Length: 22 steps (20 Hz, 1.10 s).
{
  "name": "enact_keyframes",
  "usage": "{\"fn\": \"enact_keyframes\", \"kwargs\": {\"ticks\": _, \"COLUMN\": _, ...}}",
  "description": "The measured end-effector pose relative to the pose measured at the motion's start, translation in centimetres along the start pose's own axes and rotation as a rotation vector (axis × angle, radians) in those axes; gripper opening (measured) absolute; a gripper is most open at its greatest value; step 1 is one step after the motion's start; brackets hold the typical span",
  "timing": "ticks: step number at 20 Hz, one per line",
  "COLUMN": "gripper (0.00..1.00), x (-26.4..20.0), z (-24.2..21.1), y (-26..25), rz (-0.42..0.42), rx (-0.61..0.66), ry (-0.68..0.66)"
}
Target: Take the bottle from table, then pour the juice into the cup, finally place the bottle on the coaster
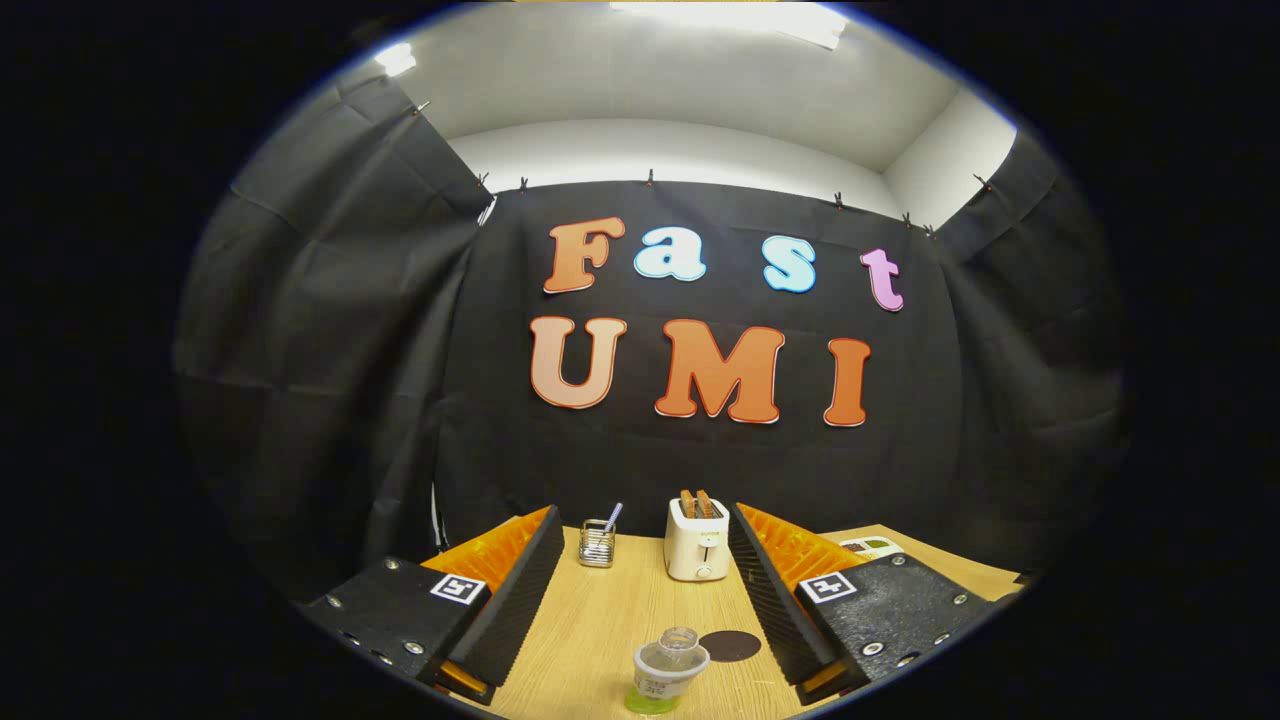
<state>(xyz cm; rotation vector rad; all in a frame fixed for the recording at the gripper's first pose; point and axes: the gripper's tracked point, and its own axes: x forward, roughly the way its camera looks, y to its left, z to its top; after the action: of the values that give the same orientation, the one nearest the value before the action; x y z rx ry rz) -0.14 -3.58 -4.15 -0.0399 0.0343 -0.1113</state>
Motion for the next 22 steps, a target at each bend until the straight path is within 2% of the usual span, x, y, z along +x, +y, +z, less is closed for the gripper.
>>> {"fn": "enact_keyframes", "kwargs": {"ticks": 12, "gripper": 0.97, "x": -0.4, "z": -4.5, "y": -0.5, "rz": -0.048, "rx": 0.043, "ry": 0.011}}
{"fn": "enact_keyframes", "kwargs": {"ticks": 22, "gripper": 0.98, "x": -0.1, "z": -12.4, "y": -1.2, "rz": -0.078, "rx": 0.091, "ry": 0.112}}
